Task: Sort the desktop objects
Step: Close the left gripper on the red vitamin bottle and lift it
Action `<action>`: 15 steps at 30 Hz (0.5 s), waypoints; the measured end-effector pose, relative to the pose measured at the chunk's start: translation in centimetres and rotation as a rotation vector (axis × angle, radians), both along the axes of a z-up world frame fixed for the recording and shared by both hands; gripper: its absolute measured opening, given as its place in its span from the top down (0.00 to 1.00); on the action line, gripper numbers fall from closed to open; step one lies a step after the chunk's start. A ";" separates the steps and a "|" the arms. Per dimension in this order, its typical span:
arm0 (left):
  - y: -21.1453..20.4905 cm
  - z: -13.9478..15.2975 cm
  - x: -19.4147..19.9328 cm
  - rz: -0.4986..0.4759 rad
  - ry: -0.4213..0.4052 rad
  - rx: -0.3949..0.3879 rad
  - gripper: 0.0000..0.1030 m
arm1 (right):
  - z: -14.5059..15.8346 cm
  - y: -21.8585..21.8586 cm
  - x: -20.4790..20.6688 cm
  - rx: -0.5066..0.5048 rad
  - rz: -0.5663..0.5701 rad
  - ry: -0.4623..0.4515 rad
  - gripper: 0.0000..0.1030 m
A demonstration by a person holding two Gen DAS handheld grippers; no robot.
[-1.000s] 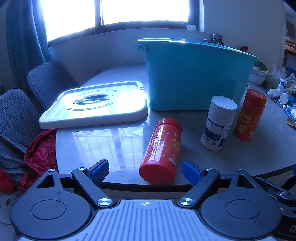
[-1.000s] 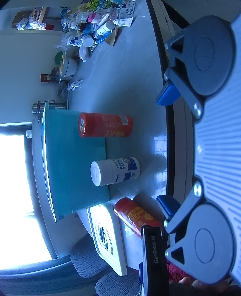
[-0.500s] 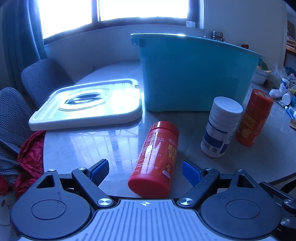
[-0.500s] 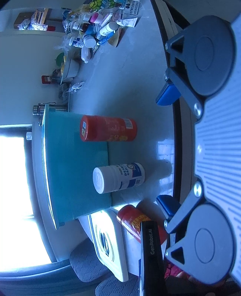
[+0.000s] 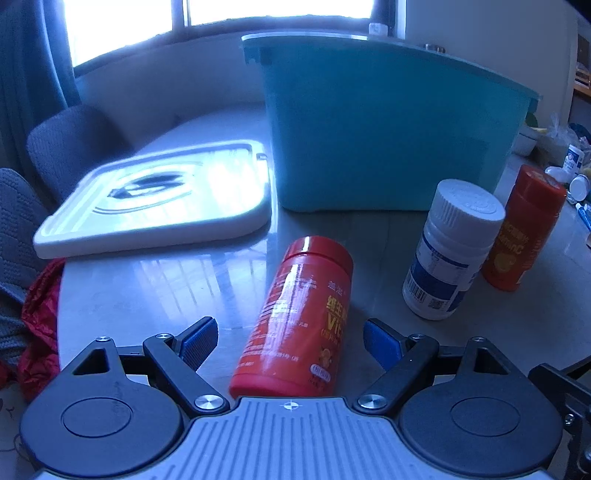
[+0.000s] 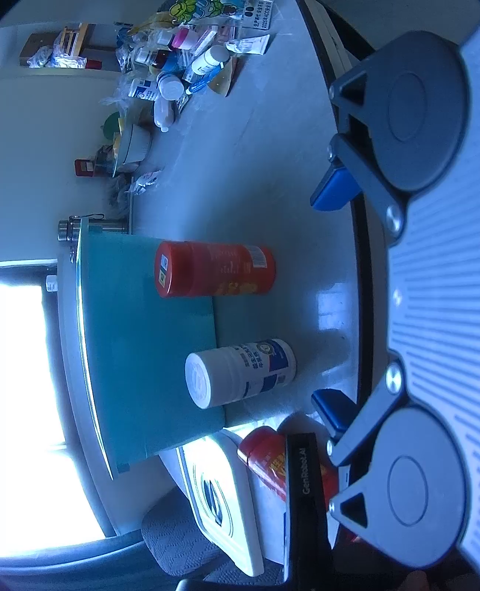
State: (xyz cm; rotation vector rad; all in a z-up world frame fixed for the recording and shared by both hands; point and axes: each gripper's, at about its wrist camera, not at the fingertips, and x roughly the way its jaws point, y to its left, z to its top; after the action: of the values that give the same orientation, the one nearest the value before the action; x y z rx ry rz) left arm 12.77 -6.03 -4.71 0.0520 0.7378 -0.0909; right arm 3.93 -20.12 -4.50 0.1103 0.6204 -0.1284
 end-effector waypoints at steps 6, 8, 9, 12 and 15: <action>0.0 -1.1 1.5 0.021 0.031 -0.013 0.15 | -0.2 -0.3 0.5 -0.005 -0.009 0.009 0.00; 0.0 -1.3 1.6 0.015 0.021 -0.019 0.20 | -0.3 -0.5 0.6 -0.003 -0.013 0.011 0.00; 0.0 -1.4 1.5 0.012 0.006 -0.022 0.27 | -0.3 -0.6 0.6 -0.004 -0.014 0.011 0.00; 0.0 -1.2 1.5 0.001 -0.007 -0.026 0.47 | -0.3 -0.8 0.7 0.003 -0.018 0.013 0.00; 0.4 -1.1 1.6 0.005 0.002 -0.056 0.48 | -0.4 -0.9 0.7 0.011 -0.020 0.017 0.00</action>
State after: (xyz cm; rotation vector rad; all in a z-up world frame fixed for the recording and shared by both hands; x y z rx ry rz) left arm 14.39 -5.65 -5.78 -0.0030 0.7368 -0.1063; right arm 4.61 -21.05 -4.91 0.1261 0.6372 -0.1457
